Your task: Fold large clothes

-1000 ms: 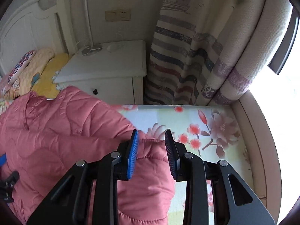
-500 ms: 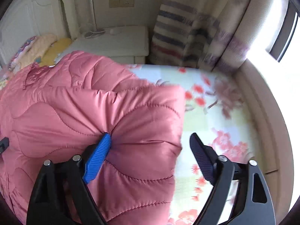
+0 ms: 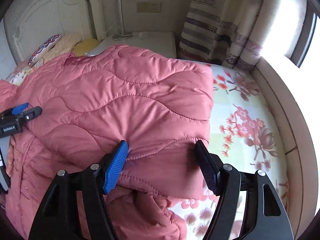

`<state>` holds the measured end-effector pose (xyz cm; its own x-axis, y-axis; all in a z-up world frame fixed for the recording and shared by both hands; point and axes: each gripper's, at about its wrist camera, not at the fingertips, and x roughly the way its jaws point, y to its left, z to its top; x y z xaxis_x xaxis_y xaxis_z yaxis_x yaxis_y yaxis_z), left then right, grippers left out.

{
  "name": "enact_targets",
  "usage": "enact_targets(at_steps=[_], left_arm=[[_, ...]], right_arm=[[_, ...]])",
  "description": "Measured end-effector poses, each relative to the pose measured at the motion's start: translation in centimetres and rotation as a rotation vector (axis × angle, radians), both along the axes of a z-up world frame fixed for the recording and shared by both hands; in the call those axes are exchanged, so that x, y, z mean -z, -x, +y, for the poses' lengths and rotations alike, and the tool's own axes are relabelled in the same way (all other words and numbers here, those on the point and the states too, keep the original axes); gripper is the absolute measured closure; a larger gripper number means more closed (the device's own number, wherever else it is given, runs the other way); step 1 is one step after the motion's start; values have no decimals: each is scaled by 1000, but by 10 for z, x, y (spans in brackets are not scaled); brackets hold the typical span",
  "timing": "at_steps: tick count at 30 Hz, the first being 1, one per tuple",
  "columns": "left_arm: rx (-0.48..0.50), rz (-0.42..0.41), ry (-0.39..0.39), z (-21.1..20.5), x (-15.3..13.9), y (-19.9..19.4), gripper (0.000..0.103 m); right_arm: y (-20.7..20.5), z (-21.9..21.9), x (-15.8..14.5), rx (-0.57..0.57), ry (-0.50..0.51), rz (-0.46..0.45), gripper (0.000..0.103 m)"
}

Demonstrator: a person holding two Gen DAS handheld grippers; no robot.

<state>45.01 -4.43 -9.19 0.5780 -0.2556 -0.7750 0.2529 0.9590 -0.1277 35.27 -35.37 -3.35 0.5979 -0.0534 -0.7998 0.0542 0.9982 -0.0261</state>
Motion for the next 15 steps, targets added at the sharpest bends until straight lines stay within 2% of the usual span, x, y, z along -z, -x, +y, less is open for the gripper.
enact_targets(at_steps=[3, 6, 9, 12, 13, 15], left_arm=[[1, 0, 1, 0, -1, 1, 2], [0, -3, -7, 1, -1, 1, 2], [-32, -16, -20, 12, -10, 15, 2], [-89, -96, 67, 60, -34, 54, 2], [-108, -123, 91, 77, -41, 65, 2], [-188, -196, 165, 131, -55, 91, 2]], right_arm=[[34, 13, -39, -4, -36, -138, 33], [49, 42, -51, -33, -77, -180, 25], [46, 82, -34, -75, 6, -147, 19], [31, 105, 7, -90, 124, -59, 18], [27, 108, 27, -88, 157, -20, 15], [30, 97, 24, -81, 98, -27, 15]])
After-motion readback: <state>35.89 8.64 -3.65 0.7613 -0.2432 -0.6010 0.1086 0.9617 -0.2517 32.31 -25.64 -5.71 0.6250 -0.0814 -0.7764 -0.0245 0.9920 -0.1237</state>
